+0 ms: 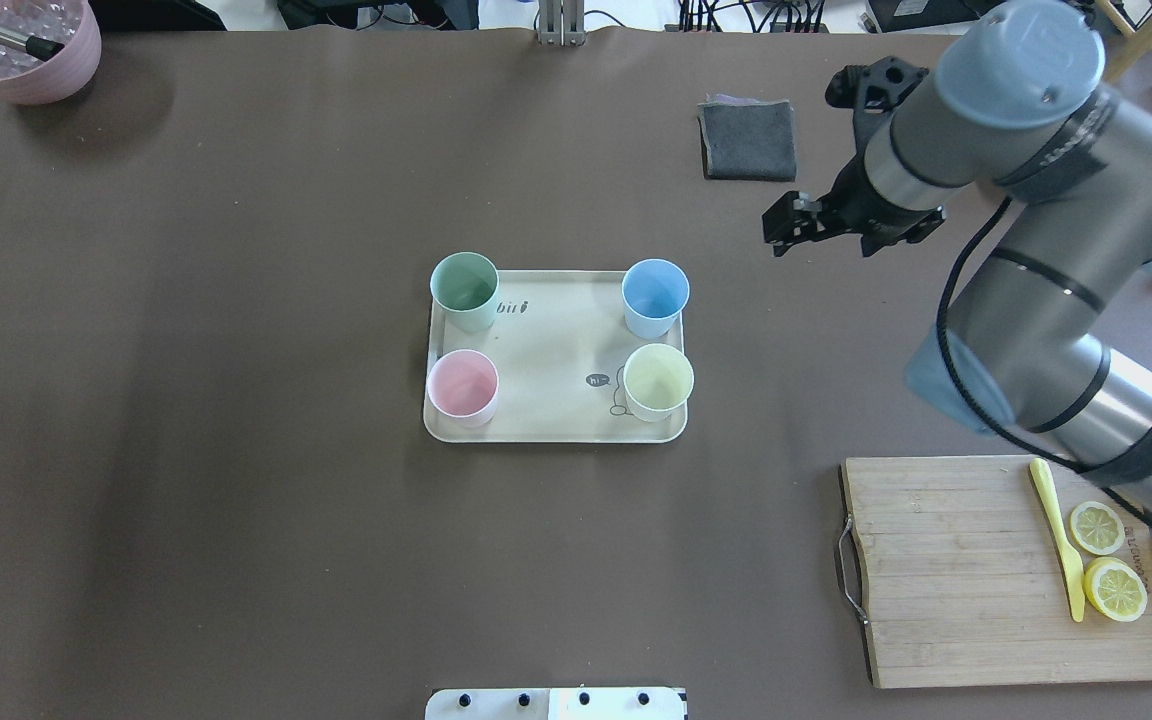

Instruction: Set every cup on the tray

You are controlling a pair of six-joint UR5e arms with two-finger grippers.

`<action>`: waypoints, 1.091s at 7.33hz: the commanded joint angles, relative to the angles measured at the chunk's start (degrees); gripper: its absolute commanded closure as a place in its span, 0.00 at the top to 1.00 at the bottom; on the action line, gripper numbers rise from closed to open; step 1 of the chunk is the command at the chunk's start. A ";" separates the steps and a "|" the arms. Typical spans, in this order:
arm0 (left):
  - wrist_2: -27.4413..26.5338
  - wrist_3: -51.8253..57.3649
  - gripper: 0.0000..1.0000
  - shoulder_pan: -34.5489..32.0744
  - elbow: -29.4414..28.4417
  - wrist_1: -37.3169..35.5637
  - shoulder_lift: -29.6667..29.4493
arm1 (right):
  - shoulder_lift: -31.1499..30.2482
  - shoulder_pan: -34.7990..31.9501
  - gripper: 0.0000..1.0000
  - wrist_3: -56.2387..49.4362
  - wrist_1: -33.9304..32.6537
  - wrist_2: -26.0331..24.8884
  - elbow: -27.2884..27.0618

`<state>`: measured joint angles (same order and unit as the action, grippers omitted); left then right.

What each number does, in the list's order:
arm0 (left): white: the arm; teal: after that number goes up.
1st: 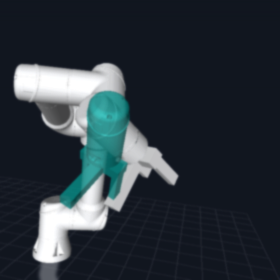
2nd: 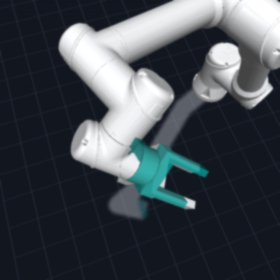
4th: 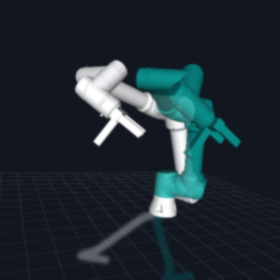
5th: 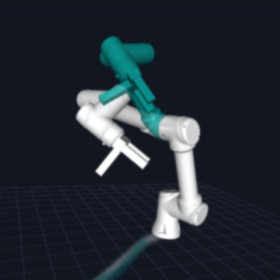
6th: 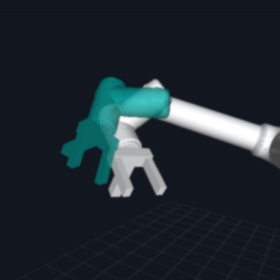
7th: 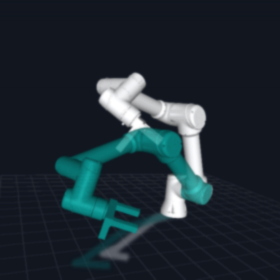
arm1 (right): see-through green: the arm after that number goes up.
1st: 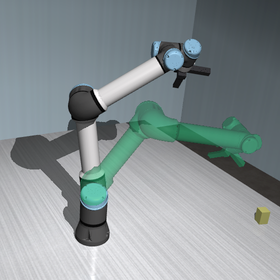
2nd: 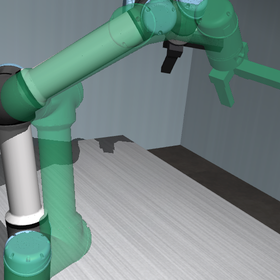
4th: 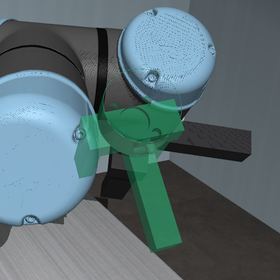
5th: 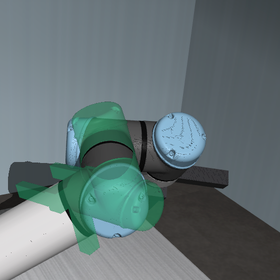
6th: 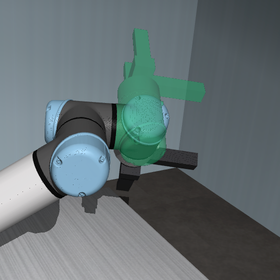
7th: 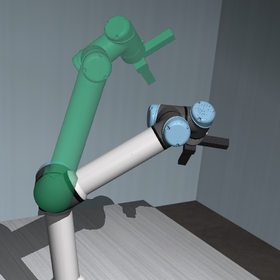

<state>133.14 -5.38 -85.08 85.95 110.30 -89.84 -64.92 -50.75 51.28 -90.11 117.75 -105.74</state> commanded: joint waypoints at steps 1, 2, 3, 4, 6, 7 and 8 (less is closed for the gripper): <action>3.60 0.81 0.98 -1.40 1.23 -5.65 2.66 | -3.89 -11.78 1.00 -17.45 -3.38 7.91 0.27; 3.54 4.73 0.98 -1.40 1.41 -10.75 2.66 | -3.99 -15.75 1.00 -25.54 -8.71 8.02 0.36; 3.36 13.38 0.98 -1.84 2.28 -20.72 1.53 | -4.08 -19.36 1.00 -32.40 -13.03 8.02 0.36; 1.44 19.91 0.98 -3.23 4.38 -29.17 -0.31 | -5.12 -23.31 1.00 -37.34 -15.42 9.15 0.62; 0.11 19.98 0.98 -4.48 6.60 -31.19 -0.95 | -15.63 -26.84 1.00 -46.40 -14.31 10.67 1.67; 0.11 19.89 0.98 -4.56 6.68 -31.19 -1.29 | -18.38 -30.95 1.00 -53.84 -12.91 11.36 6.21; 0.19 19.88 0.98 -4.74 6.86 -31.02 -1.21 | -21.19 -33.78 1.00 -59.14 -10.72 11.36 9.21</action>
<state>133.34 14.43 -89.60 92.53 79.38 -90.95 -82.27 -80.66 -0.49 -102.97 128.86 -100.47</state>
